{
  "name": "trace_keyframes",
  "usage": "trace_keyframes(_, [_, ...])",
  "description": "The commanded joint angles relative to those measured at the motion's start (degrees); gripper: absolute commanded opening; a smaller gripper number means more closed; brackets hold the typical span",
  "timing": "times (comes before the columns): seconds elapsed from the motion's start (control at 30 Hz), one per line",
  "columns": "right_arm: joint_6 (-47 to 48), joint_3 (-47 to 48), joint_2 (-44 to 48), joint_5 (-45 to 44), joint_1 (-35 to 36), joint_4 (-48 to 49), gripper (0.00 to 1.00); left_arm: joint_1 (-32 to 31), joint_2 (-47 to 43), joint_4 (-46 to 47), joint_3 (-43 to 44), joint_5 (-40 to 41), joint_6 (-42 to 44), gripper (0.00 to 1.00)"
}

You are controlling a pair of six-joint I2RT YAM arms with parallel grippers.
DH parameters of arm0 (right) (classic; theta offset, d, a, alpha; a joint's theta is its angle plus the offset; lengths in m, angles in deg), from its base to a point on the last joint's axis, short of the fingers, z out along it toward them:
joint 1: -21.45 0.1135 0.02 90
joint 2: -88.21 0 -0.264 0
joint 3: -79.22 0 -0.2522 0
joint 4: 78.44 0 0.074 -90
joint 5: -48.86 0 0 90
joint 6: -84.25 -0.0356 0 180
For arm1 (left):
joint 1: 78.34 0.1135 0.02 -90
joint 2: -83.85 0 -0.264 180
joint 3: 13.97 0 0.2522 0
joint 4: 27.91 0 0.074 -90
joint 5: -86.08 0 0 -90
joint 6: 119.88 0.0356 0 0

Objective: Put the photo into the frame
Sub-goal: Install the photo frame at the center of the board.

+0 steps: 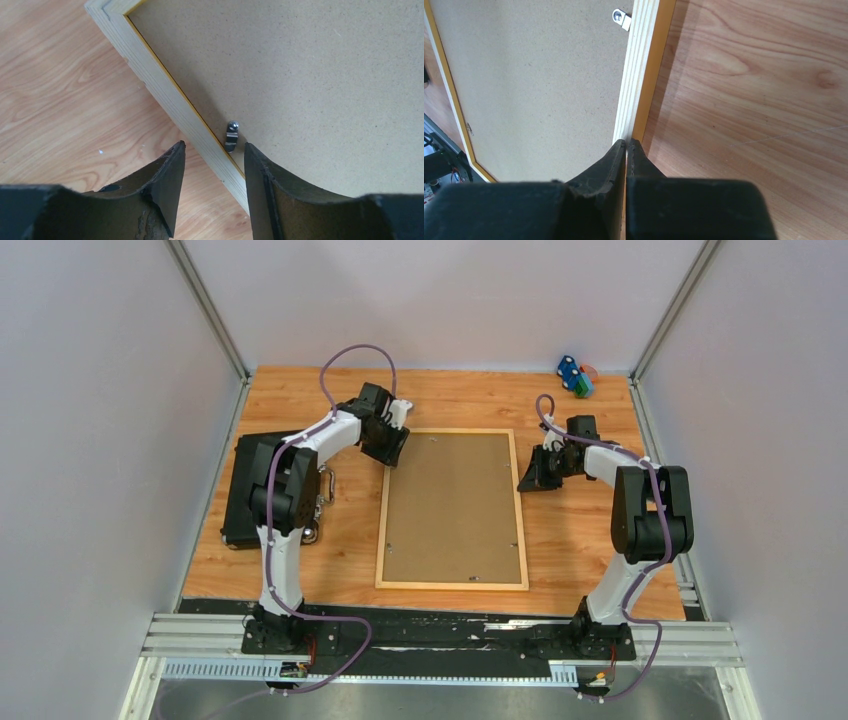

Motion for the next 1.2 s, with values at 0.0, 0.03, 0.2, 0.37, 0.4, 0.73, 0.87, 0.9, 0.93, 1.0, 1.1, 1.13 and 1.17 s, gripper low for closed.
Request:
trace_keyframes(0.0, [0.9, 0.2, -1.2, -0.4, 0.5, 0.1, 0.04, -0.4, -1.4, -5.2, -0.1, -1.2, -1.5, 0.55])
trace_keyframes(0.03, [0.9, 0.2, -1.1, -0.3, 0.5, 0.1, 0.04, -0.4, -1.4, -5.4, -0.1, -1.2, -1.5, 0.56])
trace_keyframes(0.2, [1.0, 0.2, -1.3, -0.2, 0.6, 0.1, 0.04, -0.4, -0.9, -5.0, -0.3, -0.3, -1.1, 0.54])
trace_keyframes(0.37, [1.0, 0.1, -1.2, -0.1, 0.6, 0.1, 0.04, -0.3, 0.8, -4.6, 1.0, 1.1, -0.7, 0.47])
trace_keyframes(0.4, [1.0, 0.1, -1.1, -0.1, 0.6, 0.1, 0.04, -0.3, 1.0, -4.6, 1.5, 1.2, -0.6, 0.45])
trace_keyframes(0.73, [0.9, 0.1, -1.3, 0.2, 0.3, 0.0, 0.04, 0.0, 3.9, -4.0, 3.2, 1.7, -1.2, 0.31])
trace_keyframes(0.87, [1.0, 0.1, -1.3, 0.2, 0.3, 0.1, 0.04, 0.0, 3.8, -0.9, 1.5, 2.2, -4.0, 0.21])
trace_keyframes(0.9, [0.9, 0.1, -1.3, 0.1, 0.3, 0.0, 0.04, 0.0, 3.1, 0.1, -0.1, 2.5, -5.4, 0.17])
trace_keyframes(0.93, [0.9, 0.0, -1.3, 0.2, 0.3, 0.0, 0.04, 0.0, 2.8, 1.7, -0.8, 2.7, -5.7, 0.14])
trace_keyframes(1.0, [0.8, 0.0, -1.3, 0.3, 0.3, 0.0, 0.04, 0.0, 1.5, 4.5, -3.2, 3.3, -8.2, 0.07])
trace_keyframes(1.1, [0.9, 0.0, -1.2, 0.3, 0.3, 0.1, 0.04, 0.0, -1.5, 8.5, -7.4, 5.7, -9.9, 0.03])
trace_keyframes(1.13, [0.9, 0.0, -1.2, 0.3, 0.3, 0.1, 0.04, 0.0, -2.3, 9.4, -7.9, 7.0, -10.2, 0.04])
trace_keyframes(1.17, [0.9, 0.0, -1.2, 0.3, 0.3, 0.1, 0.04, 0.0, -2.7, 9.6, -8.5, 7.7, -10.4, 0.09])
